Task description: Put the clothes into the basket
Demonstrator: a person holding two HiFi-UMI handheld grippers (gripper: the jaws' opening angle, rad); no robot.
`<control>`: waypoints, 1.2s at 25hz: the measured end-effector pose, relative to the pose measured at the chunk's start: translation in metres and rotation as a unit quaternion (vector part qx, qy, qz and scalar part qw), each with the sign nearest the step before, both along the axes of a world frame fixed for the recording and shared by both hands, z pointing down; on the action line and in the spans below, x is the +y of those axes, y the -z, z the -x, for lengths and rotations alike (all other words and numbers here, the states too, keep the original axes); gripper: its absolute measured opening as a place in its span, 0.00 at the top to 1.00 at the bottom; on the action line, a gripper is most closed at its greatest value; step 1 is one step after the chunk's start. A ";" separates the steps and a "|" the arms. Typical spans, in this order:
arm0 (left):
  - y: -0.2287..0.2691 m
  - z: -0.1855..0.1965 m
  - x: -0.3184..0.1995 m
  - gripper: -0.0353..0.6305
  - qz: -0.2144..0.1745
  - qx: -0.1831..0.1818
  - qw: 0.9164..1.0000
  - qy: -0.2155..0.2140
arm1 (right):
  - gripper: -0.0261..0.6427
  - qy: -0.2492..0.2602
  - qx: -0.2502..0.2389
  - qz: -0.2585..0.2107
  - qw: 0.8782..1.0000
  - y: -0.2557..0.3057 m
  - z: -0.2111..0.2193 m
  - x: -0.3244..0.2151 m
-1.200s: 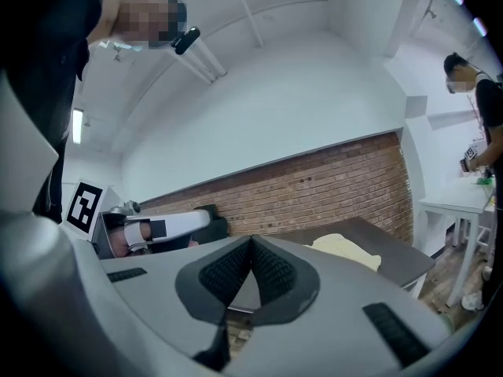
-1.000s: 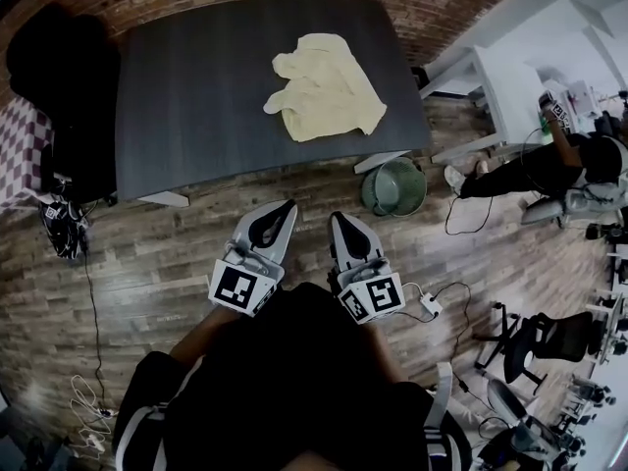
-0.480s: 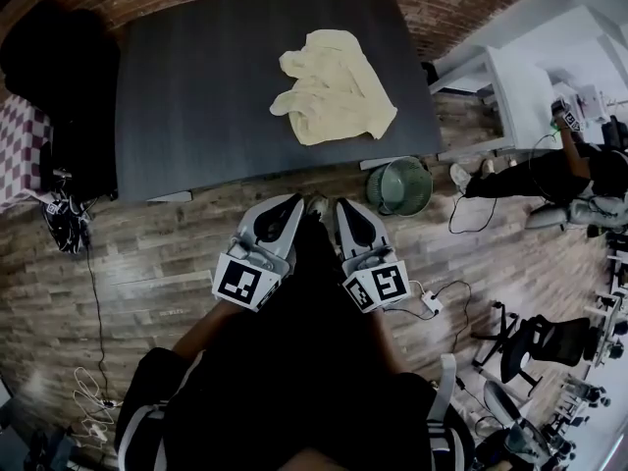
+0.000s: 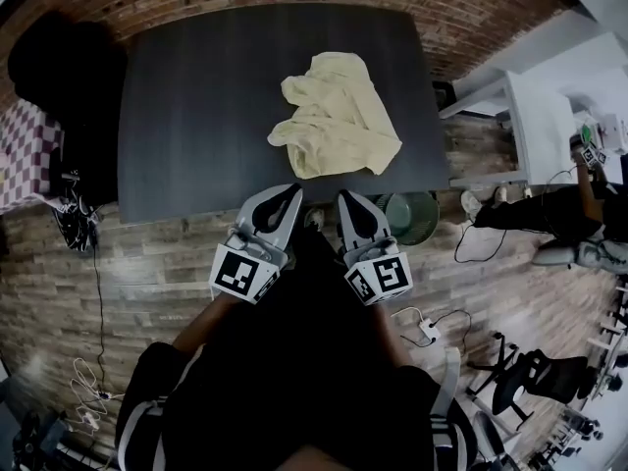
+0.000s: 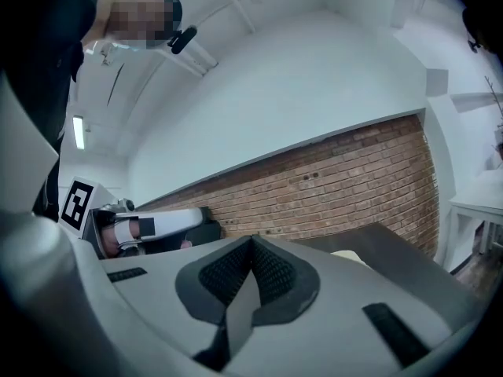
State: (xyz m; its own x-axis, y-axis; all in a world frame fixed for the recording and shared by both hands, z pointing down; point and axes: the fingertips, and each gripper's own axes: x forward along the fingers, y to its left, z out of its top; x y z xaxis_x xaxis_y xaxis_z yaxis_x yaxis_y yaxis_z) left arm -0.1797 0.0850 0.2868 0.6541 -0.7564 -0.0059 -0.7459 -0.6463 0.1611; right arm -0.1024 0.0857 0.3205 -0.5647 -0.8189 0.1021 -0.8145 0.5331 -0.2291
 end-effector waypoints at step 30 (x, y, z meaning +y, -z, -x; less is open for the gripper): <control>-0.034 -0.053 -0.182 0.94 0.055 -0.010 0.995 0.078 | 0.95 0.099 0.025 0.097 0.990 -0.077 -0.060 -0.205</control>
